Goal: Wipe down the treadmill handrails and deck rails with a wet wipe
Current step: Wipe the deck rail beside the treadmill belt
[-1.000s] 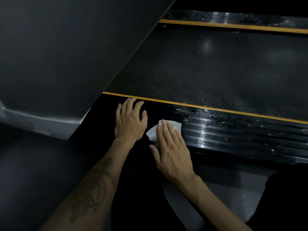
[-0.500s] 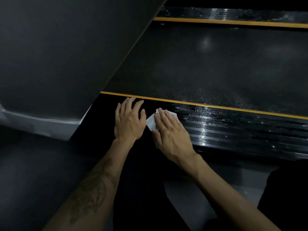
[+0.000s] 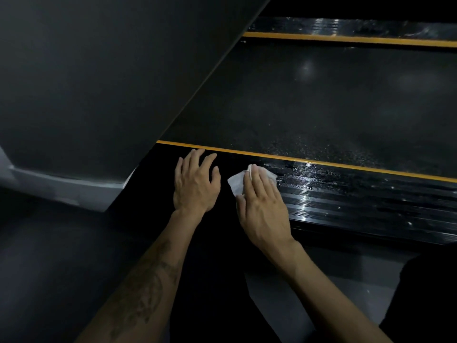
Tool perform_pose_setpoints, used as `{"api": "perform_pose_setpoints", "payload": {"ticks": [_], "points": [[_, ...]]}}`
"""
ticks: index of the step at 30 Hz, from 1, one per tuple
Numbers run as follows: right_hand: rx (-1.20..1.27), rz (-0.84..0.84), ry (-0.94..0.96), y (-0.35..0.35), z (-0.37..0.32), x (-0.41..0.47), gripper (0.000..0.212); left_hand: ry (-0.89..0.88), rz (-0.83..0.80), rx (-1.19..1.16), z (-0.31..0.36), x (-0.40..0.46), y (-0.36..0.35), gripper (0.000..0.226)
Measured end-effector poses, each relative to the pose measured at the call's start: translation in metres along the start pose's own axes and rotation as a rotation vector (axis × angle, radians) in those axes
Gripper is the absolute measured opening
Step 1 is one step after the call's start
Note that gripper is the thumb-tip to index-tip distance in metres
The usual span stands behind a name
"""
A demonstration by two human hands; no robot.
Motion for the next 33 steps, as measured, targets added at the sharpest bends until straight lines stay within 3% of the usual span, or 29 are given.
{"api": "perform_pose_setpoints", "payload": {"ticks": [6, 12, 18, 24, 30, 33], "points": [[0.013, 0.009, 0.096, -0.003, -0.008, 0.013, 0.06, 0.001, -0.011, 0.006, 0.0, 0.0, -0.001, 0.042], [0.014, 0.053, -0.018, 0.002, 0.004, 0.008, 0.062, -0.003, -0.006, 0.001, -0.001, 0.0, -0.001, 0.042], [-0.033, -0.01, 0.104, -0.002, -0.005, 0.03, 0.062, -0.005, -0.016, 0.01, -0.001, 0.0, -0.002, 0.043], [-0.039, 0.018, -0.059, -0.003, 0.008, 0.021, 0.066, -0.006, -0.009, 0.0, 0.0, 0.001, -0.001, 0.043], [-0.04, -0.026, 0.081, -0.005, 0.0, 0.047, 0.062, -0.014, -0.013, 0.002, 0.001, 0.001, -0.001, 0.043], [-0.043, -0.009, 0.007, -0.002, 0.013, 0.046, 0.065, -0.022, -0.018, 0.008, 0.0, 0.001, -0.003, 0.043]]}}
Point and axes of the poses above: each hand's wrist, its own x-axis towards the middle knuckle, its own y-axis out of the back of the hand, z = x × y, the point moved 10 cm from there along x, towards the middle knuckle, and after that the axes turned 6 degrees about z, right-handed, at the moved point
